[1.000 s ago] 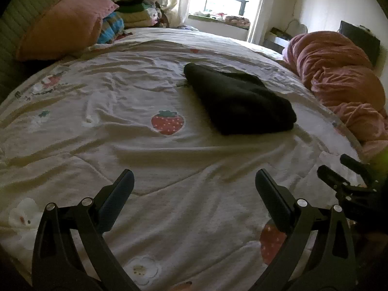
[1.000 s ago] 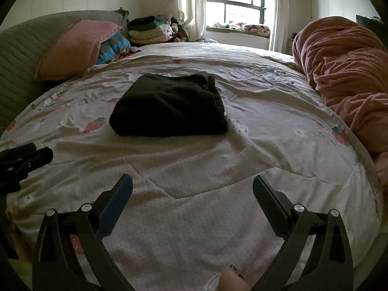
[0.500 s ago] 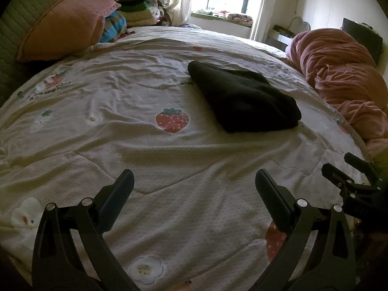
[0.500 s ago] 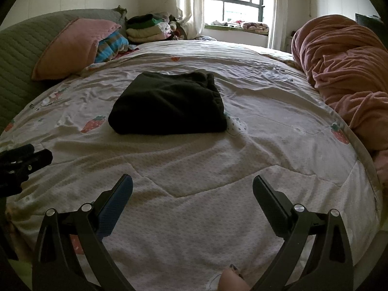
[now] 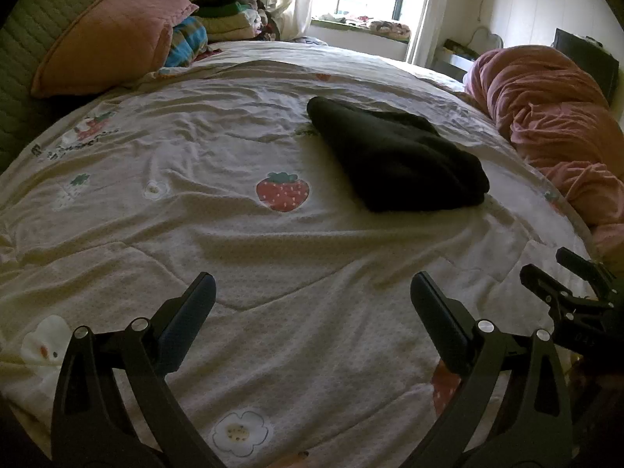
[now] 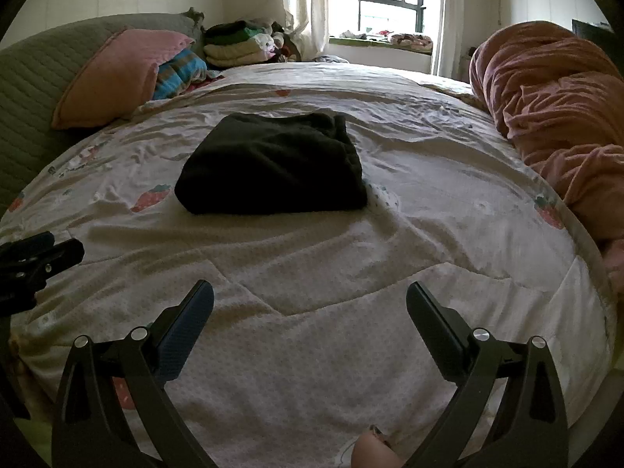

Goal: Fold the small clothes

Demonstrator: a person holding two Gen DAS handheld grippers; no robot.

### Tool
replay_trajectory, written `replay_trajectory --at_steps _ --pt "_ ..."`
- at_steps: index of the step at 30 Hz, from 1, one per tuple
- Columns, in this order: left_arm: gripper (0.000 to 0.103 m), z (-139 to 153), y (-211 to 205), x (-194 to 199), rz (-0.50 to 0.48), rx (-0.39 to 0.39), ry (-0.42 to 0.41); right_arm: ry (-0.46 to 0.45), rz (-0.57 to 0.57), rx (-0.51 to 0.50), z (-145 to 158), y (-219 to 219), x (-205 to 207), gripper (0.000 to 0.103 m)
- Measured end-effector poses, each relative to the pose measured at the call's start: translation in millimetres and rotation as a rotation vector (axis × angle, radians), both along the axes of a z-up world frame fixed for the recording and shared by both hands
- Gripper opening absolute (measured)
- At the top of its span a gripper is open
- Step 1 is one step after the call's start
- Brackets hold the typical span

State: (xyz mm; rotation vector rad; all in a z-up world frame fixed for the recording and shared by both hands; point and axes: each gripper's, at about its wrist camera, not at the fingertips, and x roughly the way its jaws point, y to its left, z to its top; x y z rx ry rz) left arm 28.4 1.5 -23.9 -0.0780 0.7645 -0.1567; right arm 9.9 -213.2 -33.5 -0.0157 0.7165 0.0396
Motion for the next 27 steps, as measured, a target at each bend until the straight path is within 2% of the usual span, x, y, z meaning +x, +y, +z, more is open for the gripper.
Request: replay_trajectory --at_steps 11,15,17,20,21,22,23,25,26,27 --pt "0.094 -5 -2 2 0.002 0.007 0.017 0.005 -0.044 -0.002 -2 -7 -2 0.098" --pt "0.094 -9 9 7 0.01 -0.059 0.057 0.009 -0.13 0.008 1 -28 -7 0.098" --pt "0.094 -9 26 12 0.039 -0.092 0.069 0.003 -0.244 0.022 5 -57 -13 0.098" --pt "0.094 -5 85 30 0.181 -0.137 0.098 0.007 -0.435 0.028 8 -111 -24 0.098" --pt "0.094 -3 113 38 0.237 -0.139 0.104 0.013 -0.541 0.027 8 -142 -34 0.098" --pt "0.094 -1 135 44 0.289 -0.119 0.112 0.021 -0.63 0.019 8 -166 -43 0.098" --pt "0.094 1 177 53 0.378 -0.084 0.124 0.028 -0.72 0.008 6 -192 -53 0.098" --pt "0.094 3 233 63 0.493 -0.026 0.135 0.076 -0.946 -0.031 -1 -250 -83 0.098" --pt "0.094 5 275 67 0.601 0.02 0.138 0.12 -1.059 -0.024 -7 -283 -103 0.098" --pt "0.094 6 304 69 0.666 0.045 0.137 0.146 -1.129 -0.026 -12 -303 -115 0.098"
